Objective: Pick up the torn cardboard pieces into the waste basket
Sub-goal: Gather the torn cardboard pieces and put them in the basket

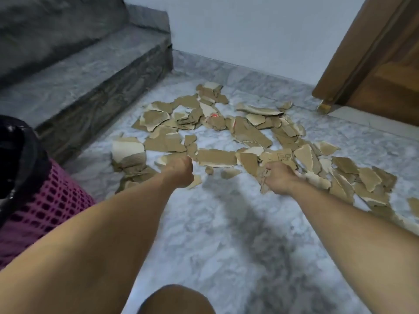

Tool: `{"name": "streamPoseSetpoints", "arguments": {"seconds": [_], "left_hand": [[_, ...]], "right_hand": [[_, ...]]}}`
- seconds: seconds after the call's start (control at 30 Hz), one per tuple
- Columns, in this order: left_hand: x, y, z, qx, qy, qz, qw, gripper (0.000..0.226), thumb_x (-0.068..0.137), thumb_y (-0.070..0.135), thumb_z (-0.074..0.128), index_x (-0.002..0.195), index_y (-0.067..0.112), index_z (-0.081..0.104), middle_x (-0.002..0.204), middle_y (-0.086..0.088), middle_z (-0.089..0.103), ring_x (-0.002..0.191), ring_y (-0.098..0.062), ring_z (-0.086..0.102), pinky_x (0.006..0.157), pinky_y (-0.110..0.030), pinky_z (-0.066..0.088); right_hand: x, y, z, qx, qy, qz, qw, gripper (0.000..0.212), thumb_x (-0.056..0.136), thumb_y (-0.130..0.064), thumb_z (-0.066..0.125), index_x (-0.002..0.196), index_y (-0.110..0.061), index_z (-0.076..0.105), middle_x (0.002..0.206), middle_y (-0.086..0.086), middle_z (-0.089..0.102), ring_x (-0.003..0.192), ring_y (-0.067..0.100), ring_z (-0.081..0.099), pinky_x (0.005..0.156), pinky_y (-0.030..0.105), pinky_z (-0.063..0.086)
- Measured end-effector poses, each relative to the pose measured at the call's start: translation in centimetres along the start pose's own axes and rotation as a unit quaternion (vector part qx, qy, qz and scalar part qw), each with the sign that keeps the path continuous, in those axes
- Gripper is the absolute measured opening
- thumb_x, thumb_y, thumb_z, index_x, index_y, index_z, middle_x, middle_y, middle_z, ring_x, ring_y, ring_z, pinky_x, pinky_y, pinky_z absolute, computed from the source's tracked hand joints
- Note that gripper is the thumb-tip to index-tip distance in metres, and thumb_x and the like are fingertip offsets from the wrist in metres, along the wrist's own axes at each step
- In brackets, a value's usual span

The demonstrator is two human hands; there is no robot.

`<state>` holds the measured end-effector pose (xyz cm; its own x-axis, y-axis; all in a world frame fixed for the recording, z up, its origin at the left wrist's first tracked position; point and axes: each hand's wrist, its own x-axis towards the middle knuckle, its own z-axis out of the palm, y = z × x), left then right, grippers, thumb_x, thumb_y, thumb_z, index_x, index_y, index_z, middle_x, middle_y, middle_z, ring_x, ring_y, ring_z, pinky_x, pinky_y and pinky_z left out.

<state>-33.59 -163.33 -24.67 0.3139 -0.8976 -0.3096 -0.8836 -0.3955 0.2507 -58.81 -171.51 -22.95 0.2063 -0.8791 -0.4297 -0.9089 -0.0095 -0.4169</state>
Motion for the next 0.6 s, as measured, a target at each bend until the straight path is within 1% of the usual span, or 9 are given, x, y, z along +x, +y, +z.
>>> {"name": "streamPoseSetpoints", "arguments": {"seconds": [0.07, 0.1, 0.17, 0.23, 0.33, 0.4, 0.47, 0.53, 0.6], "left_hand": [[0.7, -3.4, -1.0, -0.013, 0.006, -0.019, 1.0, 0.031, 0.087, 0.004, 0.05, 0.117, 0.005, 0.059, 0.121, -0.012, 0.06, 0.112, -0.027, 0.057, 0.085, -0.029, 0.046], [0.7, -4.3, -1.1, -0.019, -0.001, -0.027, 0.999, 0.03, 0.087, 0.004, 0.051, 0.115, 0.006, 0.061, 0.12, -0.012, 0.061, 0.112, -0.027, 0.057, 0.086, -0.029, 0.046], [1.0, -6.6, -1.4, -0.029, -0.014, -0.047, 0.998, 0.025, 0.087, 0.008, 0.054, 0.111, 0.007, 0.061, 0.117, -0.012, 0.062, 0.109, -0.027, 0.058, 0.083, -0.028, 0.046], [1.2, -8.7, -1.3, -0.038, -0.024, -0.066, 0.997, 0.024, 0.089, 0.016, 0.056, 0.111, 0.007, 0.06, 0.116, -0.013, 0.063, 0.107, -0.027, 0.059, 0.082, -0.028, 0.046], [1.3, -10.5, -0.9, -0.06, -0.017, -0.109, 0.992, 0.034, 0.092, 0.028, 0.054, 0.117, 0.006, 0.058, 0.119, -0.015, 0.062, 0.113, -0.028, 0.059, 0.089, -0.029, 0.046], [2.0, -11.3, -0.7, -0.09, -0.018, -0.132, 0.987, 0.039, 0.093, 0.034, 0.053, 0.121, 0.006, 0.057, 0.125, -0.014, 0.058, 0.117, -0.027, 0.055, 0.095, -0.029, 0.043], [3.1, -12.0, -0.5, -0.114, -0.011, -0.154, 0.981, 0.042, 0.091, 0.034, 0.057, 0.124, 0.006, 0.054, 0.129, -0.014, 0.055, 0.121, -0.027, 0.052, 0.097, -0.03, 0.041], [4.3, -12.4, -0.3, -0.128, -0.011, -0.177, 0.976, 0.045, 0.086, 0.027, 0.061, 0.124, 0.005, 0.054, 0.128, -0.015, 0.055, 0.121, -0.027, 0.053, 0.094, -0.029, 0.043], [5.3, -13.1, 0.2, -0.146, -0.006, -0.199, 0.969, 0.042, 0.085, 0.021, 0.061, 0.123, 0.004, 0.057, 0.125, -0.015, 0.058, 0.118, -0.026, 0.055, 0.093, -0.028, 0.044]], "right_hand": [[1.2, -4.0, 0.3, -0.025, -0.004, -0.023, 0.999, 0.025, 0.091, -0.017, 0.065, 0.115, -0.015, 0.065, 0.113, 0.012, 0.065, 0.108, 0.033, 0.062, 0.082, 0.031, 0.05], [1.4, -5.1, 0.3, -0.032, -0.005, -0.033, 0.999, 0.017, 0.088, -0.015, 0.068, 0.104, -0.016, 0.066, 0.105, 0.009, 0.064, 0.106, 0.032, 0.063, 0.079, 0.029, 0.05], [2.4, -8.1, 0.4, -0.048, -0.009, -0.058, 0.997, 0.021, 0.08, -0.014, 0.077, 0.098, -0.013, 0.066, 0.102, 0.005, 0.064, 0.105, 0.03, 0.063, 0.082, 0.03, 0.052], [3.5, -10.9, 0.9, -0.077, -0.016, -0.079, 0.994, 0.029, 0.078, -0.015, 0.08, 0.103, -0.012, 0.068, 0.106, 0.006, 0.063, 0.107, 0.028, 0.061, 0.086, 0.031, 0.051], [4.8, -13.8, 1.5, -0.121, -0.031, -0.127, 0.984, 0.033, 0.08, -0.016, 0.077, 0.112, -0.012, 0.068, 0.097, 0.003, 0.055, 0.099, 0.024, 0.058, 0.076, 0.025, 0.043], [6.0, -15.4, 1.5, -0.164, -0.051, -0.162, 0.972, 0.027, 0.083, -0.016, 0.074, 0.11, -0.017, 0.067, 0.091, 0.001, 0.052, 0.092, 0.023, 0.055, 0.072, 0.024, 0.038], [7.6, -17.2, 1.3, -0.246, -0.081, -0.2, 0.945, 0.021, 0.086, -0.014, 0.069, 0.103, -0.021, 0.061, 0.082, -0.002, 0.05, 0.09, 0.023, 0.054, 0.07, 0.025, 0.04], [9.2, -18.9, 0.8, -0.321, -0.094, -0.228, 0.915, 0.027, 0.087, -0.012, 0.067, 0.112, -0.017, 0.061, 0.081, -0.002, 0.05, 0.091, 0.024, 0.059, 0.071, 0.028, 0.048], [11.6, -20.7, 0.6, -0.359, -0.085, -0.255, 0.893, 0.037, 0.084, -0.014, 0.07, 0.12, -0.014, 0.062, 0.088, 0.0, 0.056, 0.098, 0.024, 0.061, 0.077, 0.031, 0.053]]}}
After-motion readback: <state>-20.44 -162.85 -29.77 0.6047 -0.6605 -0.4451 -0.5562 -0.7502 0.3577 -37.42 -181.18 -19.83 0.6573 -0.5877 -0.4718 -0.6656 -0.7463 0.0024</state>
